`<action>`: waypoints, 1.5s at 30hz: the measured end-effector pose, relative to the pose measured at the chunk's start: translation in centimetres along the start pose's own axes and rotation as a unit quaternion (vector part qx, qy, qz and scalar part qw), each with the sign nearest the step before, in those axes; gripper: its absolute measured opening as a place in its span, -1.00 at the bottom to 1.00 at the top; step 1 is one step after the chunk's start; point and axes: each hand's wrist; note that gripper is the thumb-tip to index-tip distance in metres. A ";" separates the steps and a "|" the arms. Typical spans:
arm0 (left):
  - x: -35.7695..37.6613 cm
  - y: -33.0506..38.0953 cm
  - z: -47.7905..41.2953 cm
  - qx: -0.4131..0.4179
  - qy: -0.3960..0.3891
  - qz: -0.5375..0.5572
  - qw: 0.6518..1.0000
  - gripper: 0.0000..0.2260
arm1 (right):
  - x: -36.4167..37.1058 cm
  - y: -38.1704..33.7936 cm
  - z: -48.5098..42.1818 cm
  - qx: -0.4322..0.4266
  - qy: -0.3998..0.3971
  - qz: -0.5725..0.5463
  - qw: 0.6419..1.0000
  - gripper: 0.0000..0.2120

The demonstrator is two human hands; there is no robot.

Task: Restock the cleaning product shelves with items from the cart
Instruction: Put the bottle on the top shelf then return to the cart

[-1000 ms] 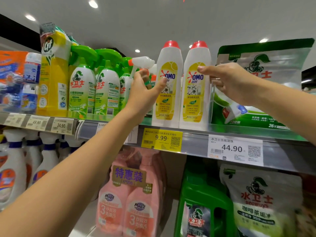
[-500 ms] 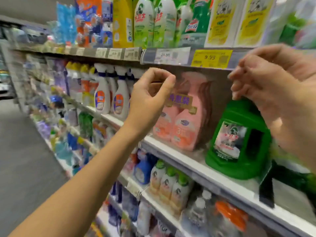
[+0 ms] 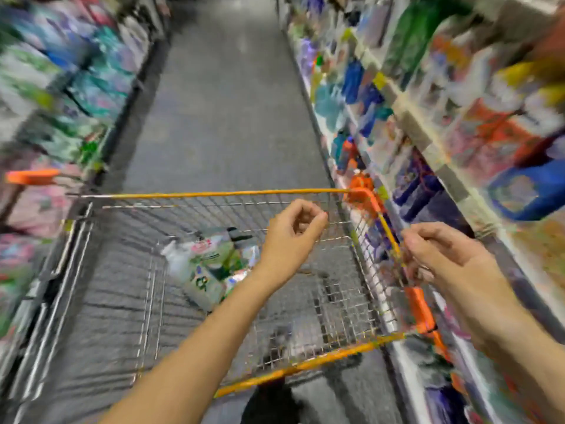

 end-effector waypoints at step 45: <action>-12.9 -42.8 0.7 -0.488 0.411 -0.056 0.768 -0.36 | 28.1 37.4 -12.6 0.337 -0.181 0.149 0.912 -0.86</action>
Point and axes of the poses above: each hand's wrist, its own z-axis away from the middle knuckle, its own x-axis out of the palm, y = z × x, and after that the axes turned 6 degrees about -z, right-handed
